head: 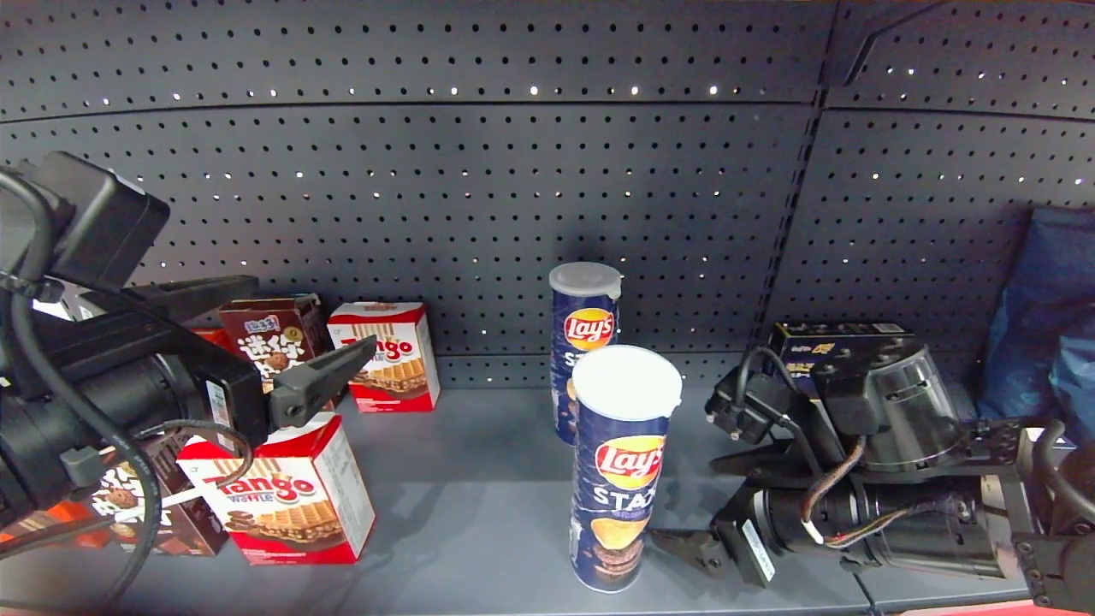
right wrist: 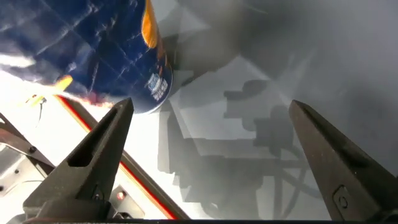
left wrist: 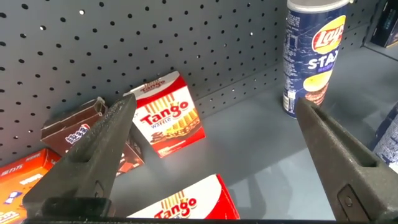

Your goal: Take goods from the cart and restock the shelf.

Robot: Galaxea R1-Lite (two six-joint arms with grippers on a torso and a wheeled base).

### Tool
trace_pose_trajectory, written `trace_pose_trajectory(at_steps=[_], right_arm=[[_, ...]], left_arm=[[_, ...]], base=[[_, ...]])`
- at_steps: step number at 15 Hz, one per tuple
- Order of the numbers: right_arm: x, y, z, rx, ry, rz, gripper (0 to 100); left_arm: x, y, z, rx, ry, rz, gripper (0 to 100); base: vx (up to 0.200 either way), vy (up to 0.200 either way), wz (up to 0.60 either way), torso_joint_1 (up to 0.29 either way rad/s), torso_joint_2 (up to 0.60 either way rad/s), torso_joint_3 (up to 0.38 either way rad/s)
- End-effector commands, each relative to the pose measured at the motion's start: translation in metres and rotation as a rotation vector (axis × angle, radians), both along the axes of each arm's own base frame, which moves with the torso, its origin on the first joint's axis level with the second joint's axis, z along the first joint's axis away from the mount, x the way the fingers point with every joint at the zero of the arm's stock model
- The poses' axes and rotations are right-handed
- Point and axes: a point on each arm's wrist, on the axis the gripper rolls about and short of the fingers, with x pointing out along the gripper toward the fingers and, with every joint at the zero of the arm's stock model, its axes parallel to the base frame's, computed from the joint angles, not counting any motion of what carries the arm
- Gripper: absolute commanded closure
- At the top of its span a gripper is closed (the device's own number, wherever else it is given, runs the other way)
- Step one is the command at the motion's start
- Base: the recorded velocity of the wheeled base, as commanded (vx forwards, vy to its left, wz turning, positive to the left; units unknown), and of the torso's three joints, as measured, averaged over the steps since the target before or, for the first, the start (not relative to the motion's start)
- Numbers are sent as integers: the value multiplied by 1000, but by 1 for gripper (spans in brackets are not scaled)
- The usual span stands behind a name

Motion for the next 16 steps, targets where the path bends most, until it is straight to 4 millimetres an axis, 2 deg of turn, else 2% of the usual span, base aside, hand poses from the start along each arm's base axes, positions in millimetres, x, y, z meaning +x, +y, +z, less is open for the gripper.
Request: trace_pose_trajectory(at_steps=[1,11,12,14,16], right_arm=[[2,3,-3,-6,7,5,0],[4,9,-3,-2,4,13,0],[5,7,3,21,-23,4,0],[6,-6,33,98,-122,-49,0],[-1,-34,69,174,-236,-136,0]], left_arm=[[1,0,0,1,2,0,0],[1,0,-1,1,3,0,0],[1,0,0,1,2,2,0],[-1,1,2,-7,-10,3,0],[-2,3,8,-29,-54,14,0]], base=[[0,0,0,0,0,0],[0,0,0,0,0,0],[0,0,0,0,0,0],[0,0,0,0,0,0],[0,0,0,0,0,0]])
